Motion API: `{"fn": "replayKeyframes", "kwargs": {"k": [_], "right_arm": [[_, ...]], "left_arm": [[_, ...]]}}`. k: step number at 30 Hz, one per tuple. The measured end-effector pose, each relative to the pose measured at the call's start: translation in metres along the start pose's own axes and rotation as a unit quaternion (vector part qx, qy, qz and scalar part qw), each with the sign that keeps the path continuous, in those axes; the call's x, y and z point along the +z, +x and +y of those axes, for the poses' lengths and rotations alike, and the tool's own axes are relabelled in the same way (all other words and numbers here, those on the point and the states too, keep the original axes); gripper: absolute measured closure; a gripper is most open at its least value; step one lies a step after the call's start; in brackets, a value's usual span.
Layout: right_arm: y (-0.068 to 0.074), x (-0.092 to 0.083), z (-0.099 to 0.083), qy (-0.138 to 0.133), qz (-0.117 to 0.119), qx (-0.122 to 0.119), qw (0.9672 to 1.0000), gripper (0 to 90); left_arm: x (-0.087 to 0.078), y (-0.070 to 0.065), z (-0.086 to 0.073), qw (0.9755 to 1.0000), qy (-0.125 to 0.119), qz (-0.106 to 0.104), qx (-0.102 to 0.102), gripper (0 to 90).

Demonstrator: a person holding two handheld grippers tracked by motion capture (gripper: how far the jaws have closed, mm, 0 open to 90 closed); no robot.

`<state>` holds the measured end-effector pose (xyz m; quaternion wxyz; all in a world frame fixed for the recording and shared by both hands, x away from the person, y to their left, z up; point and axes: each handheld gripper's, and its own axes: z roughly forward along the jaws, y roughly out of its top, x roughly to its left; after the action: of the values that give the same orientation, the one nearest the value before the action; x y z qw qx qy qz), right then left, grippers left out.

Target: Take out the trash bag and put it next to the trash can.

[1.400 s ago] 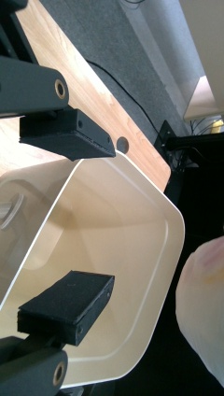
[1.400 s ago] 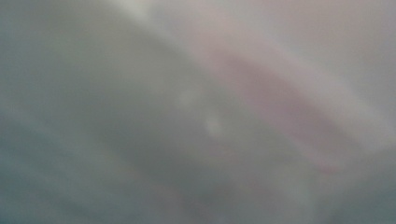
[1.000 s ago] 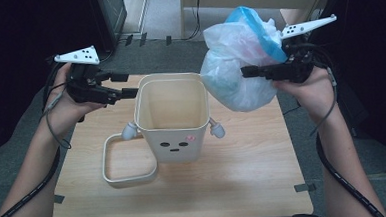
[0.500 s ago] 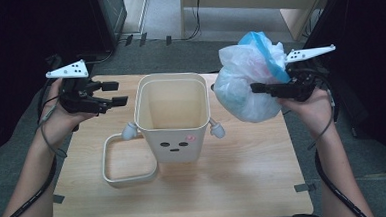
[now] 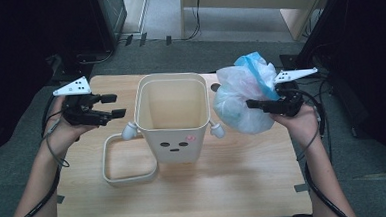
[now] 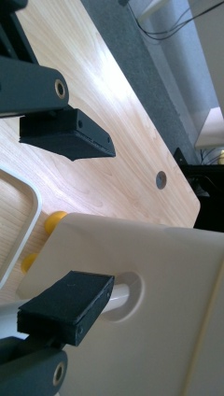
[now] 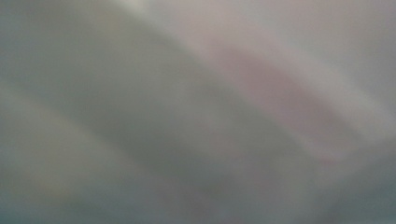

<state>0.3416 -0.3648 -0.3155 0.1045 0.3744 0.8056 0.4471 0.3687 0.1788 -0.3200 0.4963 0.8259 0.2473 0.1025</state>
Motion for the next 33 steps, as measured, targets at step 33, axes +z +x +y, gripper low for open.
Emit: {"fn": "replayKeyframes", "kwargs": {"k": [33], "right_arm": [[-0.013,0.059,-0.076,0.031,-0.021,0.038,0.9986,60.6]], "left_arm": [[0.032,0.007,-0.073,0.999,0.025,0.004,-0.036,31.9]]}}
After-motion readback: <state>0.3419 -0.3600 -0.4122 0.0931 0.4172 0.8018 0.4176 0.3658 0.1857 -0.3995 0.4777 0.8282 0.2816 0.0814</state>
